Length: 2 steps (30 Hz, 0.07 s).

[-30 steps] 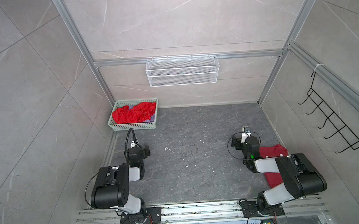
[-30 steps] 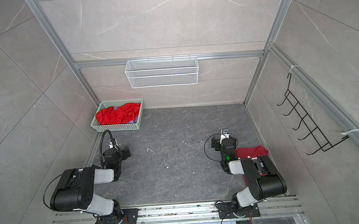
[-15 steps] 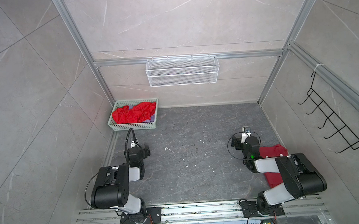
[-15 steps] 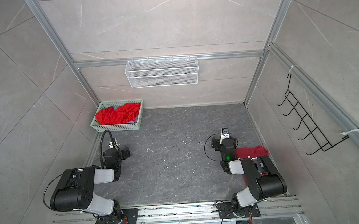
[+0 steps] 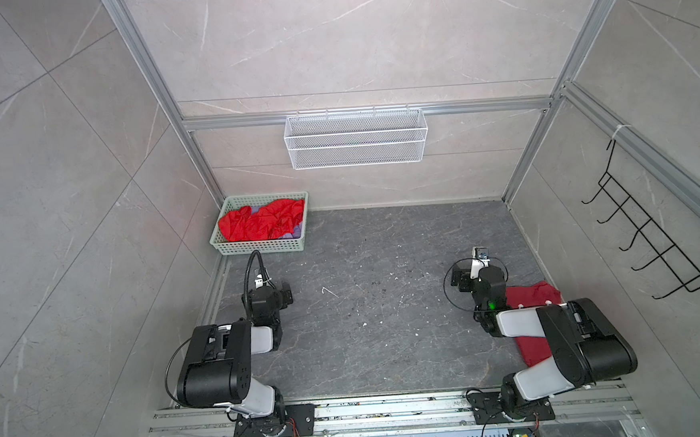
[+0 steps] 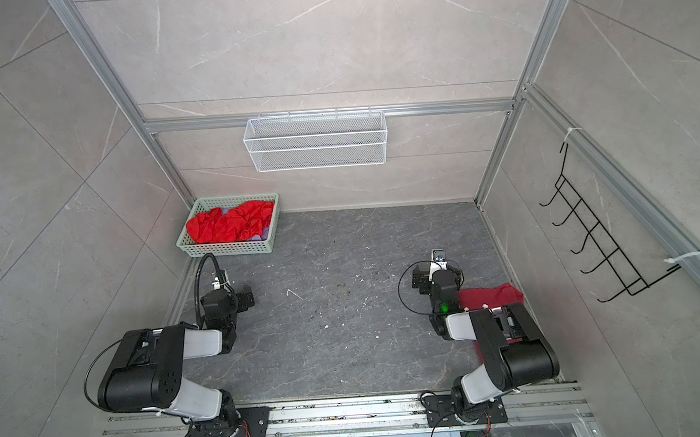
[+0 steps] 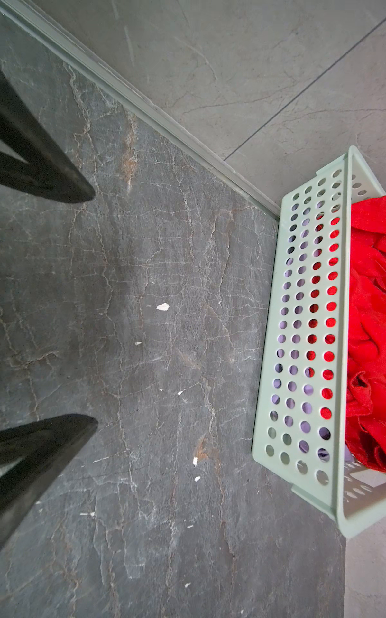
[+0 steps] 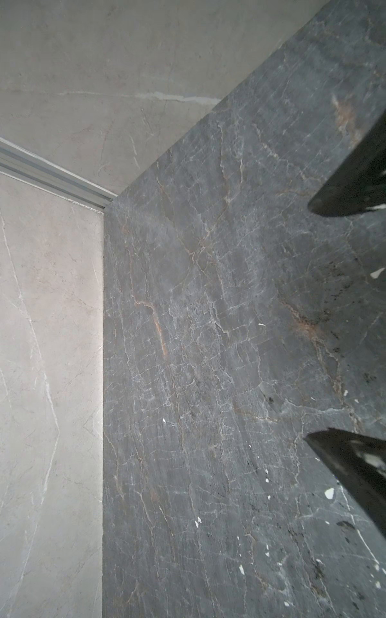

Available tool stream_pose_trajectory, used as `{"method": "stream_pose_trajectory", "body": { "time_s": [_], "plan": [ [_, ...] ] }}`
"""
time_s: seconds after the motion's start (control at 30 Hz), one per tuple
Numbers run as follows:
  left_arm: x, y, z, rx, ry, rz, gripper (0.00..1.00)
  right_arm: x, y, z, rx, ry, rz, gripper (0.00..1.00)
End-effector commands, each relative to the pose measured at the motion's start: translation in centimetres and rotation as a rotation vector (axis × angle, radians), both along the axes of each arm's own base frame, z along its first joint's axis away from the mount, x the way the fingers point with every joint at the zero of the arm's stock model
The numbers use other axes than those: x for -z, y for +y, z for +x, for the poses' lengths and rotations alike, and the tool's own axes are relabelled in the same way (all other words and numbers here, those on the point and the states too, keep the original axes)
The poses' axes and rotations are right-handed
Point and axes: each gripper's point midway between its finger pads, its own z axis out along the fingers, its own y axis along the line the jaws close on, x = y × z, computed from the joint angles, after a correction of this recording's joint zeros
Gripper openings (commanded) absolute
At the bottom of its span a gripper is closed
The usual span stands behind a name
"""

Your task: Fold and stack the t-shirts

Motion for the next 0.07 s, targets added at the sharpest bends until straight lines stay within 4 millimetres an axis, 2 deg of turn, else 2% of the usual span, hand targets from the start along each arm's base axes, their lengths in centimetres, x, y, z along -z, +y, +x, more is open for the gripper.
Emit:
{"method": "stream_pose_trajectory", "body": {
  "time_s": [0.0, 0.03],
  "plan": [
    [-1.76, -0.13, 0.83, 0.004, -0.066, -0.018, 1.00, 0.01, -0.08, -0.01, 0.000, -0.004, 0.006, 0.99],
    [-1.82, -0.08, 0.85, 0.003, -0.067, -0.018, 1.00, 0.02, -0.05, -0.01, -0.001, -0.004, 0.006, 0.99]
  ]
}}
